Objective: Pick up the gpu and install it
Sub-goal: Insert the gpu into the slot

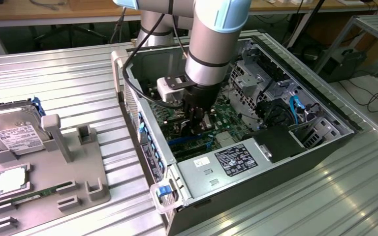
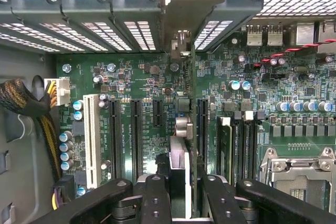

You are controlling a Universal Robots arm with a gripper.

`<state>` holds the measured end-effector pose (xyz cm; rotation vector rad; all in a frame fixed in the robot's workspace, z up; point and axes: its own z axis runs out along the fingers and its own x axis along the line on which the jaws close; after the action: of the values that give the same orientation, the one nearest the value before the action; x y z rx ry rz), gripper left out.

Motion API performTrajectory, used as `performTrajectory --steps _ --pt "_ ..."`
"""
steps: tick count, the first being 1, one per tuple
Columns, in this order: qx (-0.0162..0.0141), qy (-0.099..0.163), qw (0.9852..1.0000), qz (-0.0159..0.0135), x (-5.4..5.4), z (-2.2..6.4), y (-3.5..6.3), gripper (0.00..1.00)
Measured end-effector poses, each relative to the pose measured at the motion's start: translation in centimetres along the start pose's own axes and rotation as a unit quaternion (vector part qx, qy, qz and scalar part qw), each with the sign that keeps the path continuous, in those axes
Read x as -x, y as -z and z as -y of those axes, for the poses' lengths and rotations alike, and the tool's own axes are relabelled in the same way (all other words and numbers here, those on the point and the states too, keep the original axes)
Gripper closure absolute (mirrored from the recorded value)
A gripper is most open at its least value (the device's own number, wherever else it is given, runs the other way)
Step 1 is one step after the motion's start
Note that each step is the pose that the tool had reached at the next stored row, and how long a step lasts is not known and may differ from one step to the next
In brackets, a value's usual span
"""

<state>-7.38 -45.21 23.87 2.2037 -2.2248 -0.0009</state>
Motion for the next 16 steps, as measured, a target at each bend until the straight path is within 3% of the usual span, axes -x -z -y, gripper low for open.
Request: performTrajectory --steps 4,10,16 --pt "0.0006 0.0 1.0 -0.0001 0.0 -0.02 -0.33 0.72" --pt "0.004 0.0 1.0 -0.0002 0.0 -0.03 -0.85 0.72" --pt "0.004 0.0 1.0 0.0006 0.02 -0.03 -0.74 0.72"
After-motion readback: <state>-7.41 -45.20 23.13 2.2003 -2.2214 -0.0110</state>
